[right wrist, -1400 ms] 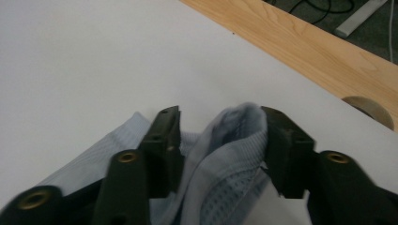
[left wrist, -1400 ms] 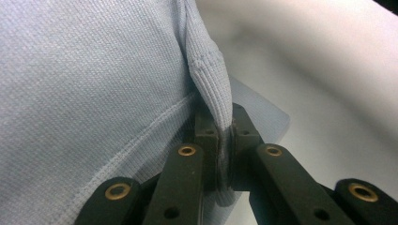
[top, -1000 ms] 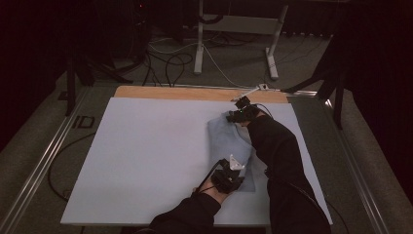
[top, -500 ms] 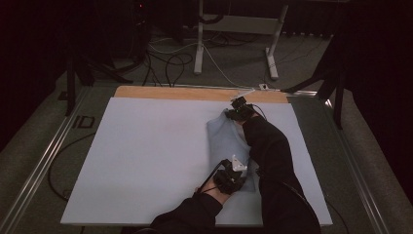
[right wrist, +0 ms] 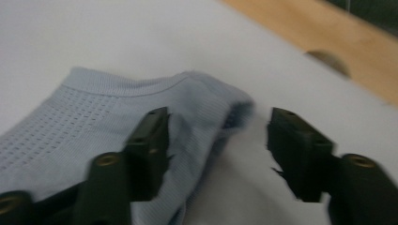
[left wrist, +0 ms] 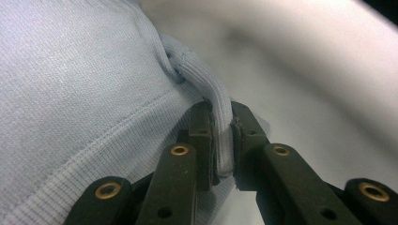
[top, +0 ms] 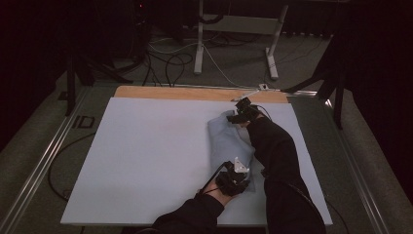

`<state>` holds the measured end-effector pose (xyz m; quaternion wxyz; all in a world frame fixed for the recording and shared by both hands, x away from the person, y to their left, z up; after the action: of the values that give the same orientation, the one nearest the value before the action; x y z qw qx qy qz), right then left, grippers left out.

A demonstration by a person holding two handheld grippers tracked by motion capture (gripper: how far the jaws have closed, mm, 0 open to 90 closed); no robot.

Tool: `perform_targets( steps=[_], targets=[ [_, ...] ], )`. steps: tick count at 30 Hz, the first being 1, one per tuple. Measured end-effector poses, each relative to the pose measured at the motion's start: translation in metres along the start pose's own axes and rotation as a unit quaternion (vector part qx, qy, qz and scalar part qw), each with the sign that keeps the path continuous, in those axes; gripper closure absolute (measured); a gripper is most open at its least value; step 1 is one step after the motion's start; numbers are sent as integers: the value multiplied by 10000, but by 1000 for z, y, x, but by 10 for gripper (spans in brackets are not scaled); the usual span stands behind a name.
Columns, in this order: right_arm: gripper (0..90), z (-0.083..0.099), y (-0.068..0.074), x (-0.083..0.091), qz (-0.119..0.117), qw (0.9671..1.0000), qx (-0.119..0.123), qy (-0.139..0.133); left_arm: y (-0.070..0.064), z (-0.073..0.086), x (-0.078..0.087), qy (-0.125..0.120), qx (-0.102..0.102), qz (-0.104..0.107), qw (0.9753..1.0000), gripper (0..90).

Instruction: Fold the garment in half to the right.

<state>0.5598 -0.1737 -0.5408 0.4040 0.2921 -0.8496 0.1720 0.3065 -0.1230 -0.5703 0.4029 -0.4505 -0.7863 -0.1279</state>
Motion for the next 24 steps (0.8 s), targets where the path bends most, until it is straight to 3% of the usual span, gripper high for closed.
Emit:
perform_targets(
  steps=[7,17,24],
  targets=[
    [206,-7,2,28,-135,9993,-106,-344,-1,-1,-1,66,-48,8,10000,805],
    [161,-4,21,40,-409,9978,-43,-519,-14,-2,-7,142,-178,237,9995,689],
    [142,2,20,47,-465,9975,-48,-526,-23,-2,-8,243,-321,424,9983,643]
  ],
)
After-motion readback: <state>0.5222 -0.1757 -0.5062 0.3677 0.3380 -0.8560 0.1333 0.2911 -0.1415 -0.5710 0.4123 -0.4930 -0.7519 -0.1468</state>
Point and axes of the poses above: each handheld gripper's, and its own axes: x roughly backward along the jaws, z roughly out of its underside, y roughly to its left, the point moved 7 cm from there along -x, roughly forward along the jaws, and after that the axes turned 5 degrees about y, right-handed, at the moved point
